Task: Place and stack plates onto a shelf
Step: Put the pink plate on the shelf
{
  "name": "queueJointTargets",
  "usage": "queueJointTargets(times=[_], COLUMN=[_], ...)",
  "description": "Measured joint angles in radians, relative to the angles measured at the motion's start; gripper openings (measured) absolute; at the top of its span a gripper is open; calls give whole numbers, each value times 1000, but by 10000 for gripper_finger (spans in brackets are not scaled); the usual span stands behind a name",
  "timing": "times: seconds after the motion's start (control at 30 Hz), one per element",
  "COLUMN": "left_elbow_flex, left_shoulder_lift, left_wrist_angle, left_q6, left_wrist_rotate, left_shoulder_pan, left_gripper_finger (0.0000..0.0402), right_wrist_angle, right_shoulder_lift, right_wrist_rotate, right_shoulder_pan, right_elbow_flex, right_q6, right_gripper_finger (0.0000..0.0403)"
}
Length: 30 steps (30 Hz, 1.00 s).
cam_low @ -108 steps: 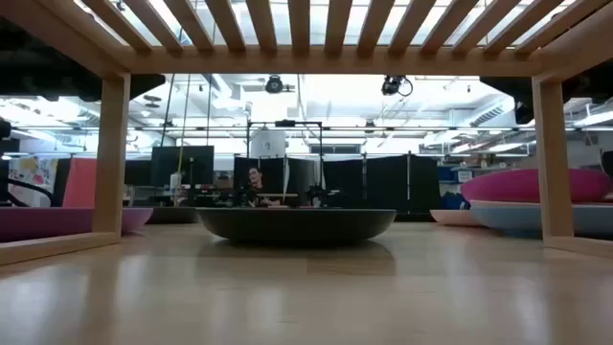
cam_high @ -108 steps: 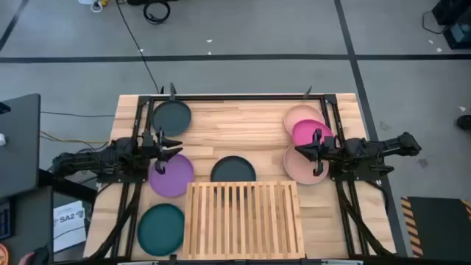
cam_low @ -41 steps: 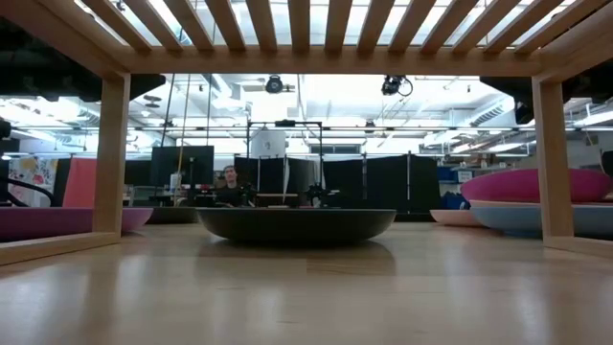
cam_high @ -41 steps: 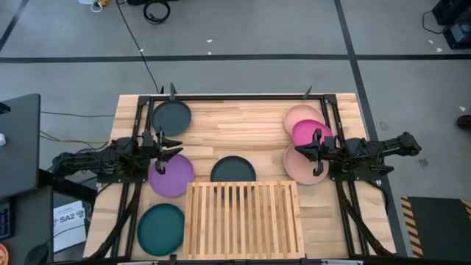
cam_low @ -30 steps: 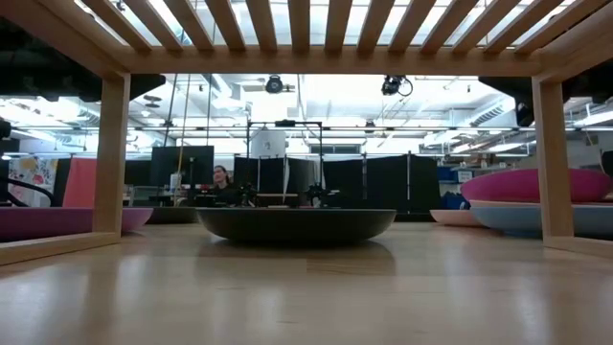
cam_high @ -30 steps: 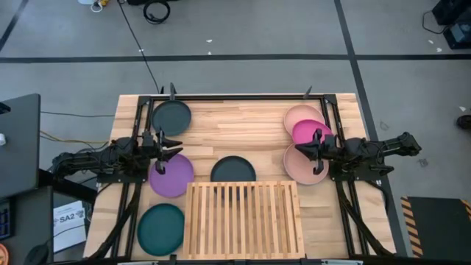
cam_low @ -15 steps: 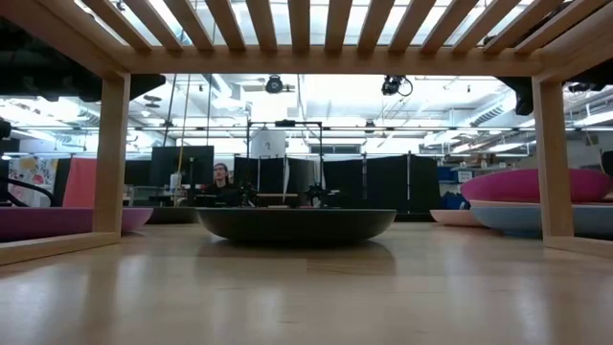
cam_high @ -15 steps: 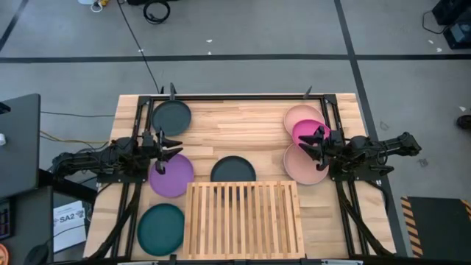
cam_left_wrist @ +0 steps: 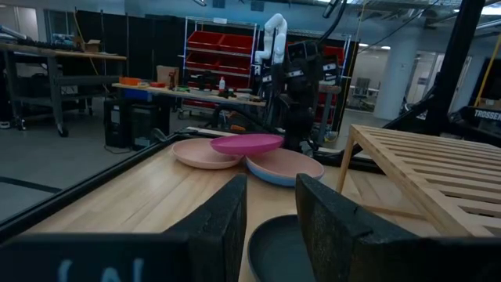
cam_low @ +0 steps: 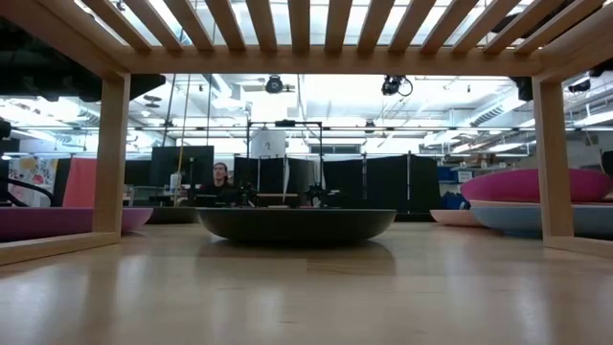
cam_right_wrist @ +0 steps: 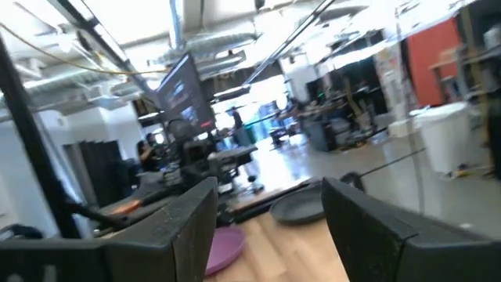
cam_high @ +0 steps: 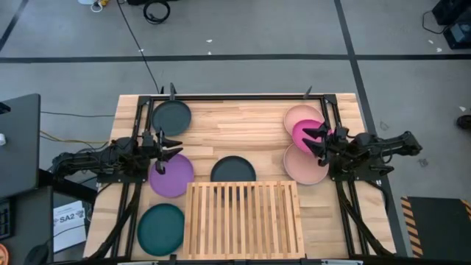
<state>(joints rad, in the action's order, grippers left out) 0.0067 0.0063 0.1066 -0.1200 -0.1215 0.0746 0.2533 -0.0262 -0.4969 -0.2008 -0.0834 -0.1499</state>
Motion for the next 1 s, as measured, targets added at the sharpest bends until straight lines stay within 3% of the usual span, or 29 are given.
queueJointTargets(times=[0.17,0.3,0.67,1.0], left_elbow_flex=[0,0,0,0], left_shoulder_lift=[0,0,0,0], left_wrist_angle=[0,0,0,0], left_q6=[0,0,0,0], left_wrist_rotate=[0,0,0,0], left_shoulder_pan=[0,0,0,0], left_gripper_finger=[116,116,116,116], right_wrist_angle=[-88,-279,-875,-1092], right_shoulder_lift=[-68,-140,-357,-535], right_wrist_rotate=[-93,-146,-130,-51], right_shoulder_pan=[0,0,0,0], right_elbow_flex=[-99,-209,-491,-521], right_q6=[39,33,-209,-357], right_gripper_finger=[233,233,233,233])
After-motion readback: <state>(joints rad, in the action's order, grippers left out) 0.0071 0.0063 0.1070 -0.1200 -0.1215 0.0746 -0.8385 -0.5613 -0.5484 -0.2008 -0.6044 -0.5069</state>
